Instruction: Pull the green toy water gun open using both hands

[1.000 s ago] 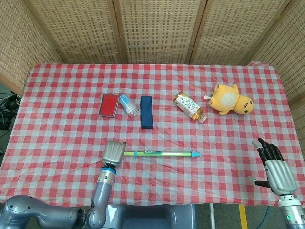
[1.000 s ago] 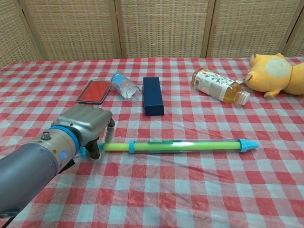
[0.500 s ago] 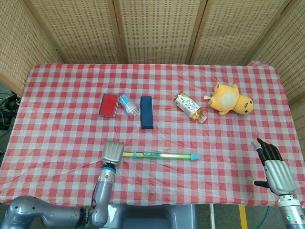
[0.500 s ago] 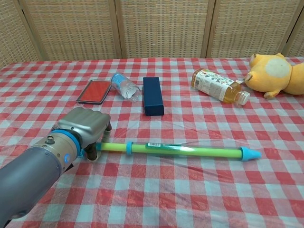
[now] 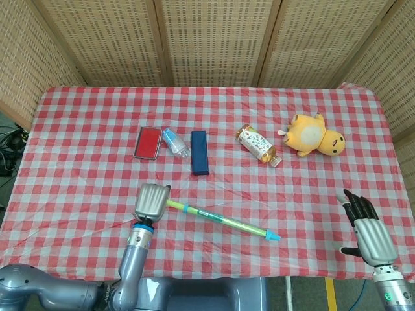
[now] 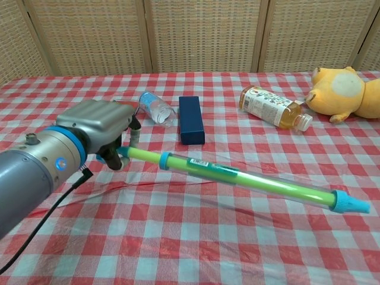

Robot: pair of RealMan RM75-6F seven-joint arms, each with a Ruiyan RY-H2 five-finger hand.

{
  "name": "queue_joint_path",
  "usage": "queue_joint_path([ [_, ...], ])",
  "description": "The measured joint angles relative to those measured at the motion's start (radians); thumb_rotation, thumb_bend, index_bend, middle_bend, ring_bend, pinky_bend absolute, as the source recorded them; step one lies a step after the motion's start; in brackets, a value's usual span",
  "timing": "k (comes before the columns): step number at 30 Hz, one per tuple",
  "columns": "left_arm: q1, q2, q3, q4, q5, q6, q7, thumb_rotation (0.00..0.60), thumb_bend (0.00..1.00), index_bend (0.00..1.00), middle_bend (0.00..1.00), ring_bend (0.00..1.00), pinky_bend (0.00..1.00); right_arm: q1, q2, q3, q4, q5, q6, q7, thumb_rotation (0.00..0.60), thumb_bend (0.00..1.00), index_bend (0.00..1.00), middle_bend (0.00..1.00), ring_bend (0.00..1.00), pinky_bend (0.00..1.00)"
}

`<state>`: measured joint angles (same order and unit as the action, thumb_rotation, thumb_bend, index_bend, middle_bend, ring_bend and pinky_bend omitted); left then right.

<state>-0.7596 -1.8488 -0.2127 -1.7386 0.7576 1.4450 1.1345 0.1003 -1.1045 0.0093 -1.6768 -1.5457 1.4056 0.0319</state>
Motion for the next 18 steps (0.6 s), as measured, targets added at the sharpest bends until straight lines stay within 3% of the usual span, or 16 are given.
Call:
queue_joint_path([
  [8, 0.002, 0.132, -0.065, -0.161, -0.044, 0.03, 0.026, 0.6, 0.63, 0.83, 0.95, 0.86, 0.74, 0.022, -0.023, 0.001, -0.071, -0.005, -0.027, -0.099, 0.6, 0.12, 0.0, 0.0, 0.0, 0.0],
  [13, -0.015, 0.177, -0.106, -0.213, -0.132, 0.04, 0.069, 0.6, 0.63, 0.84, 0.95, 0.86, 0.74, 0.044, -0.037, 0.024, -0.154, -0.011, -0.03, -0.202, 0.6, 0.12, 0.1, 0.01, 0.0, 0.0],
  [15, -0.024, 0.188, -0.121, -0.225, -0.17, 0.04, 0.079, 0.6, 0.64, 0.84, 0.95, 0.86, 0.74, 0.055, -0.05, 0.037, -0.188, -0.013, -0.029, -0.258, 0.6, 0.12, 0.13, 0.04, 0.02, 0.0],
  [18, -0.041, 0.204, -0.148, -0.24, -0.237, 0.038, 0.088, 0.6, 0.64, 0.84, 0.95, 0.86, 0.74, 0.075, -0.082, 0.062, -0.233, -0.008, -0.028, -0.349, 0.6, 0.14, 0.19, 0.2, 0.17, 0.01],
])
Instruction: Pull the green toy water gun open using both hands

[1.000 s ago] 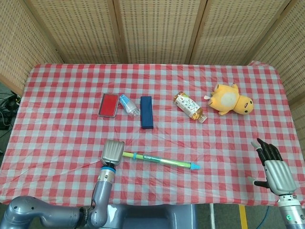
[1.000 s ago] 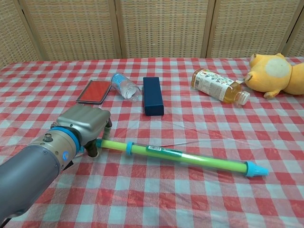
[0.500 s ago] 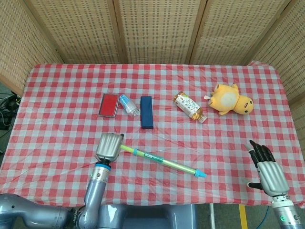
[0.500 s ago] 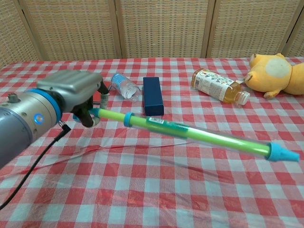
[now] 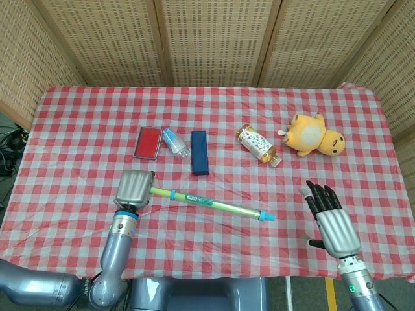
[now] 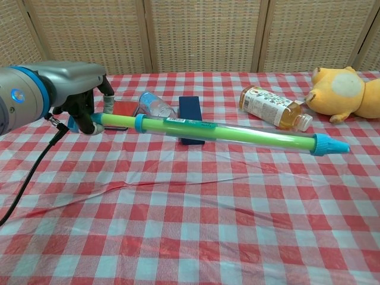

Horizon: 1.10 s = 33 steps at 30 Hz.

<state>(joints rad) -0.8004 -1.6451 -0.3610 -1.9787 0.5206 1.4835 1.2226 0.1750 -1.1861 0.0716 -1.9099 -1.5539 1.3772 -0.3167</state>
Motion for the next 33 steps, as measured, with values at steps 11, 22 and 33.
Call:
queue_joint_path([
  [11, -0.068, 0.031, -0.055, 0.036, -0.147, -0.018, -0.02, 0.6, 0.64, 0.84, 0.95, 0.86, 0.74, 0.092, -0.148, 0.07, -0.113, 0.089, -0.048, -0.278, 0.6, 0.17, 0.26, 0.5, 0.5, 0.23],
  [22, -0.106, 0.052, -0.064, 0.03, -0.219, -0.045, -0.078, 0.6, 0.64, 0.84, 0.95, 0.86, 0.74, 0.146, -0.302, 0.078, -0.098, 0.166, -0.055, -0.399, 0.6, 0.22, 0.27, 0.67, 0.67, 0.31],
  [33, -0.125, 0.091, -0.025, 0.0, -0.23, -0.045, -0.12, 0.6, 0.64, 0.84, 0.95, 0.86, 0.74, 0.151, -0.331, 0.073, -0.067, 0.168, -0.018, -0.391, 0.6, 0.23, 0.29, 0.79, 0.78, 0.38],
])
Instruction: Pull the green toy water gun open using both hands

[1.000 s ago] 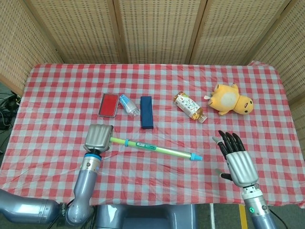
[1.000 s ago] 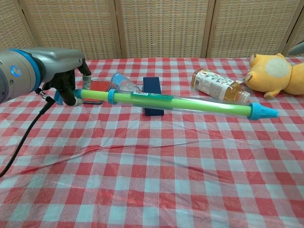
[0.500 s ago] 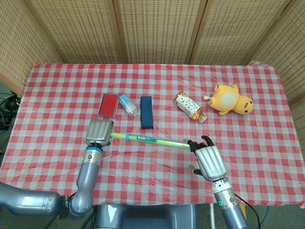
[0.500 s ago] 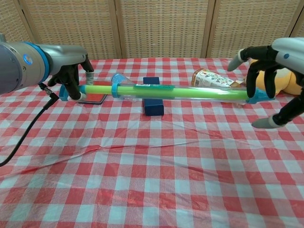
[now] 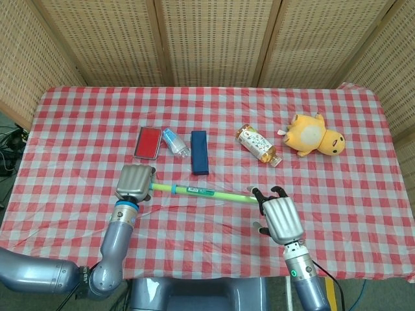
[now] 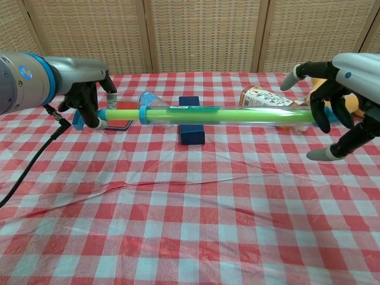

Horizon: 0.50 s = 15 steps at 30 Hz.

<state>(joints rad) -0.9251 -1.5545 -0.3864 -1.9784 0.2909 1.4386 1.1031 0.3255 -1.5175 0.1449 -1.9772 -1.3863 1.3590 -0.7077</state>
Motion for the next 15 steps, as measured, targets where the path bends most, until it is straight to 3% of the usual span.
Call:
queue_joint_path([
  [5, -0.012, 0.006, 0.013, -0.006, -0.003, 0.004, -0.01, 0.6, 0.64, 0.84, 0.95, 0.86, 0.74, 0.0, -0.012, 0.003, 0.009, -0.003, 0.02, -0.006, 0.6, 0.24, 0.36, 0.88, 0.86, 0.45],
  [15, -0.03, 0.019, 0.025, -0.033, -0.025, -0.002, -0.039, 0.6, 0.64, 0.84, 0.95, 0.86, 0.74, 0.004, -0.022, 0.003, 0.025, 0.005, 0.032, -0.001, 0.6, 0.25, 0.42, 0.92, 0.9, 0.46],
])
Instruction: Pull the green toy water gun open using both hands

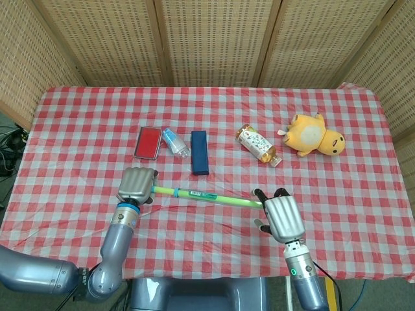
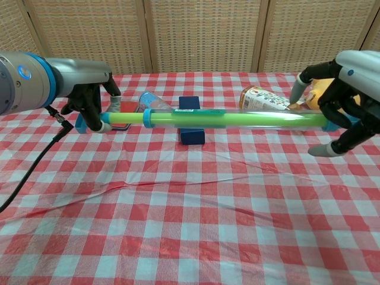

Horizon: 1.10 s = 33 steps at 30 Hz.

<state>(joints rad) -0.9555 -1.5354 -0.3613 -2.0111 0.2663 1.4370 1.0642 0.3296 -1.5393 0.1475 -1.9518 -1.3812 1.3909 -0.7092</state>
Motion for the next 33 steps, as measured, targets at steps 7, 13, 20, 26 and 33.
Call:
queue_joint_path([
  [7, -0.016, 0.011, 0.008, -0.01, -0.013, -0.004, -0.016, 0.6, 0.64, 0.84, 0.95, 0.86, 0.74, 0.002, -0.006, -0.001, 0.021, 0.015, 0.0, 0.015, 0.6, 0.27, 0.51, 0.97, 0.94, 0.48],
  [13, -0.026, 0.018, 0.02, -0.011, -0.018, -0.003, -0.025, 0.6, 0.64, 0.84, 0.95, 0.86, 0.74, 0.006, -0.008, 0.004, 0.028, 0.026, 0.002, 0.019, 0.6, 0.36, 0.56, 1.0, 0.97, 0.52],
  [20, -0.036, 0.025, 0.029, -0.021, -0.019, 0.001, -0.035, 0.6, 0.64, 0.84, 0.95, 0.86, 0.74, 0.008, -0.007, 0.002, 0.025, 0.031, 0.005, 0.019, 0.6, 0.42, 0.58, 1.0, 0.98, 0.52],
  [26, -0.04, 0.035, 0.038, -0.032, -0.016, 0.005, -0.046, 0.6, 0.64, 0.84, 0.95, 0.86, 0.74, 0.011, -0.007, 0.0, 0.028, 0.035, 0.007, 0.012, 0.6, 0.44, 0.61, 1.0, 0.99, 0.52],
  [33, -0.04, 0.055, 0.046, -0.035, -0.019, 0.0, -0.059, 0.6, 0.64, 0.84, 0.95, 0.86, 0.74, 0.015, -0.007, 0.004, 0.05, 0.048, 0.007, 0.015, 0.6, 0.44, 0.64, 1.0, 0.99, 0.52],
])
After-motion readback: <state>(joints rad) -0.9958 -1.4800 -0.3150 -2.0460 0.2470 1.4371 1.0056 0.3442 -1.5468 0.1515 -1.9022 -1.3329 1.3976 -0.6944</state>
